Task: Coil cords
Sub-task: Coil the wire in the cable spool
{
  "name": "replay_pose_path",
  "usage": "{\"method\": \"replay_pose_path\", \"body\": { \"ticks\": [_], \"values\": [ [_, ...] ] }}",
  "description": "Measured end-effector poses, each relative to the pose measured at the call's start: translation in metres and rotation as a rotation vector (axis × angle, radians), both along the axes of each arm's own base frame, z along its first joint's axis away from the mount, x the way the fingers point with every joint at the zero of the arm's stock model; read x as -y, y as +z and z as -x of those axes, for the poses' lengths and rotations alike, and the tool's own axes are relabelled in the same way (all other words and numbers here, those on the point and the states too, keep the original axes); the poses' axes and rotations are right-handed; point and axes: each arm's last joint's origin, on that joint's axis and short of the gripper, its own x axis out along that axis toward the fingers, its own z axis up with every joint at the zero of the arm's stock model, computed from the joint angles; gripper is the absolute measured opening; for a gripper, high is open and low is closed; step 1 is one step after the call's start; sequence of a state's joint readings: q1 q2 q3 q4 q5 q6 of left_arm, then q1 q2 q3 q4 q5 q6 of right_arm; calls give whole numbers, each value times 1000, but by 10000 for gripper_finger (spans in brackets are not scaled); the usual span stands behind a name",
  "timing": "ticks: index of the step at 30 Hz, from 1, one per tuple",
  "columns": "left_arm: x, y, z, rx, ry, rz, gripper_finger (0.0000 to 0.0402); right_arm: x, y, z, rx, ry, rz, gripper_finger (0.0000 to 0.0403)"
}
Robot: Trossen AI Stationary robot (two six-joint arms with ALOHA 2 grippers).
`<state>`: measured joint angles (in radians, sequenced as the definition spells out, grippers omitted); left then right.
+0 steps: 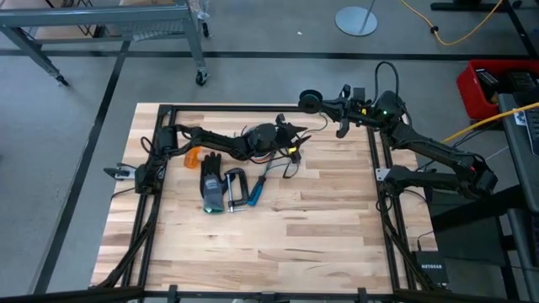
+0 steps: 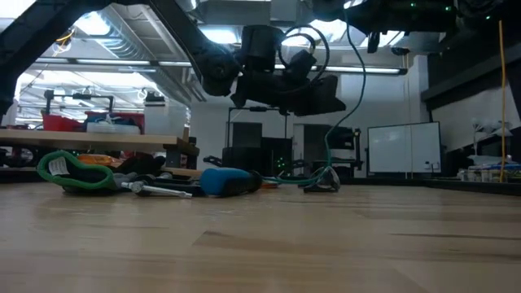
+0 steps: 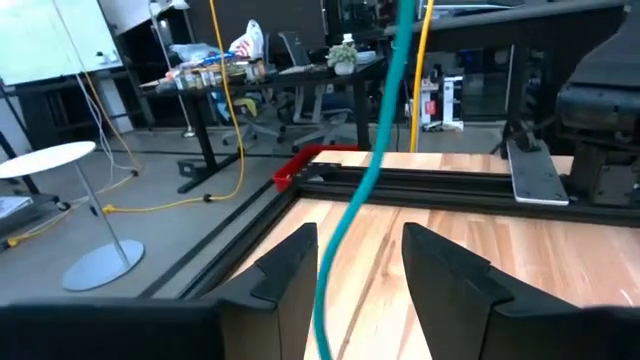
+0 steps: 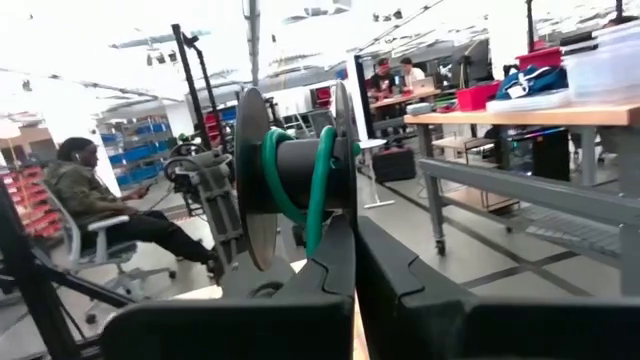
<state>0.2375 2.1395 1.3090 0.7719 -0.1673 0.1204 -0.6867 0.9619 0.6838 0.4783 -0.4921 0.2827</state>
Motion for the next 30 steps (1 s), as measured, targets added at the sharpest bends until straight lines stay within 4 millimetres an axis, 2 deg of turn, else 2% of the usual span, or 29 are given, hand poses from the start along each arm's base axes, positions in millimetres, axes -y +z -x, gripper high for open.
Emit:
{"method": "replay_pose_path", "body": {
  "ticks": [7,20,30],
  "values": [
    [2,1,-1,1,-60,-9,138,-1,0,-1,0,32,-7,1],
    [7,1,-2,-11,-84,-42,138,-20,3,-18,56,130,40,1],
    [12,1,-3,-40,-87,-121,138,-20,3,-18,54,140,33,1]
  ]
}}
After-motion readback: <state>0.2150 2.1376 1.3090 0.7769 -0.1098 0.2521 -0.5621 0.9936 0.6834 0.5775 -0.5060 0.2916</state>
